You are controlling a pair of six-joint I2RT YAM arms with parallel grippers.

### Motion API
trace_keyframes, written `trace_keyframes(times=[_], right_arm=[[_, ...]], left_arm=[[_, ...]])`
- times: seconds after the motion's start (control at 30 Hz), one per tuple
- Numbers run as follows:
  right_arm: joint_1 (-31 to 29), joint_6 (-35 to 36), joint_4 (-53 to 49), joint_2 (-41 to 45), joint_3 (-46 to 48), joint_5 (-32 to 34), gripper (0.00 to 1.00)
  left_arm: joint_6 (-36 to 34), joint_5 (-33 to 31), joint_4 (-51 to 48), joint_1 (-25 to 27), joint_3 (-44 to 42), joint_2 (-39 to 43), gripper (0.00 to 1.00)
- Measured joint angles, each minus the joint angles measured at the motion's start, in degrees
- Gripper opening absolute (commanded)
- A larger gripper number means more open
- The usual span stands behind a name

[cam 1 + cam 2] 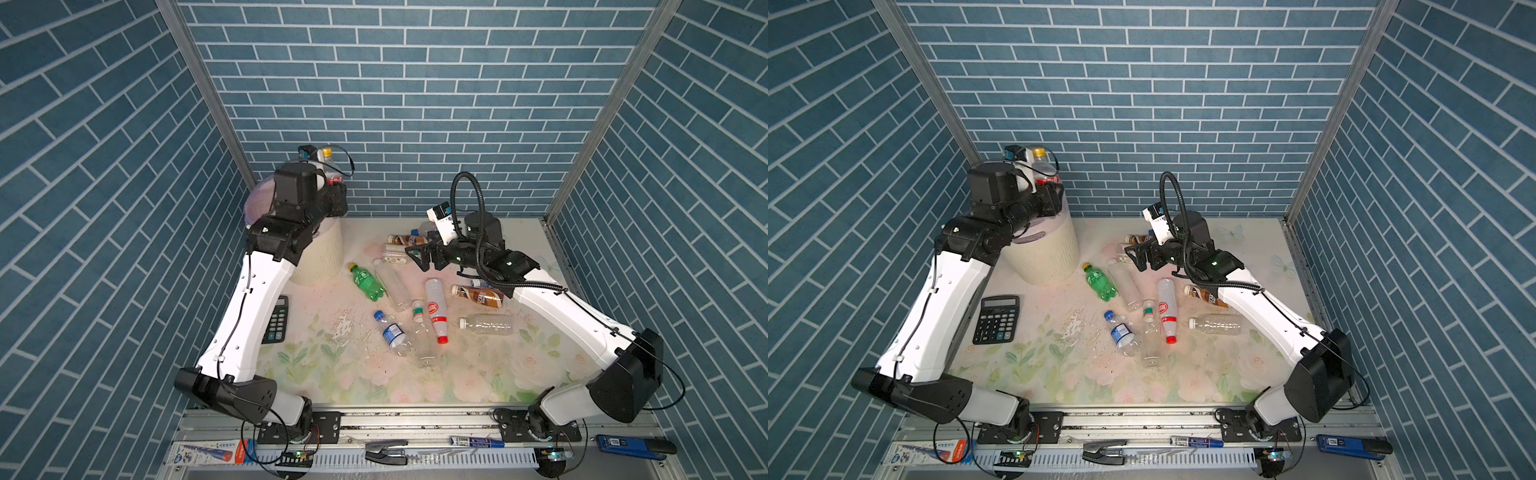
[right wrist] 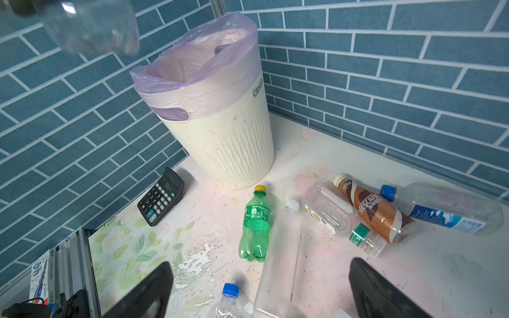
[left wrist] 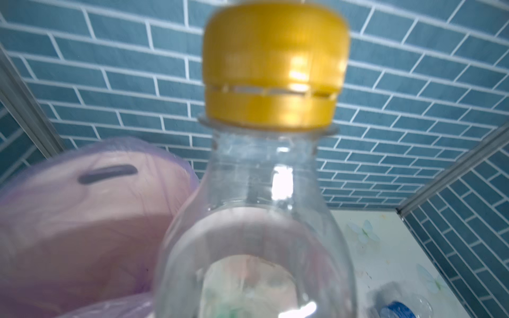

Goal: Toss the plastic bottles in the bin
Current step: 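Lift the yellow-capped bottle with the left gripper and carry it over the bin, then open the left gripper to drop the bottle into the bin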

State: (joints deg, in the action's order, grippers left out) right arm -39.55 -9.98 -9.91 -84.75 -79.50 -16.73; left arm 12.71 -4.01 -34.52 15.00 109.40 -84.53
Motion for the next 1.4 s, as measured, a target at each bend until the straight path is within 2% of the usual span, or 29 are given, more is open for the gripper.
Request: trace_keyframes(times=[0.3,0.47,0.53,0.6,0.7,0.8,0.9,1.17,1.4], right_arm=[[-0.3,1.1,-0.5,-0.2,-1.6,0.9,0.99],[-0.3,1.1,-0.8,-0.2,-1.6,1.9,0.99],[-0.3,1.1,-0.9,-0.2,-1.5,2.2,0.99],[-0.3,1.1,-1.1,-0.2,-1.5,2.5,0.99],[-0.3,1.1,-1.6,-0.2,-1.4,2.8,0.99],[-0.3,1.1,-1.7,0.0,-1.1,3.1,0.99],[-0.3,1.0,-1.6,0.4,-0.3,3.1,0.99],[-0.3,0.8,-1.7,0.9,1.8,3.5,0.99],[-0.3,0.8,-1.7,1.2,2.2,6.2,0.99]], left_arm=[[-6.2,-5.0,1.2,-6.4,23.8,-5.7,0.48],[-3.5,-3.0,1.4,-13.3,25.4,-7.0,0.48],[-1.6,-1.7,0.5,-15.2,23.0,-8.1,0.58],[0.5,0.2,-3.1,-16.7,22.1,-11.1,0.98],[2.9,2.1,-10.2,-17.7,23.2,-18.7,0.99],[4.0,3.1,-14.6,-17.8,21.7,-22.6,0.99],[4.2,3.5,-15.7,-17.0,18.6,-21.5,0.99],[3.7,3.4,-15.7,-14.3,20.1,-14.3,0.99],[1.6,1.5,-16.0,-9.3,21.3,-15.0,0.99]])
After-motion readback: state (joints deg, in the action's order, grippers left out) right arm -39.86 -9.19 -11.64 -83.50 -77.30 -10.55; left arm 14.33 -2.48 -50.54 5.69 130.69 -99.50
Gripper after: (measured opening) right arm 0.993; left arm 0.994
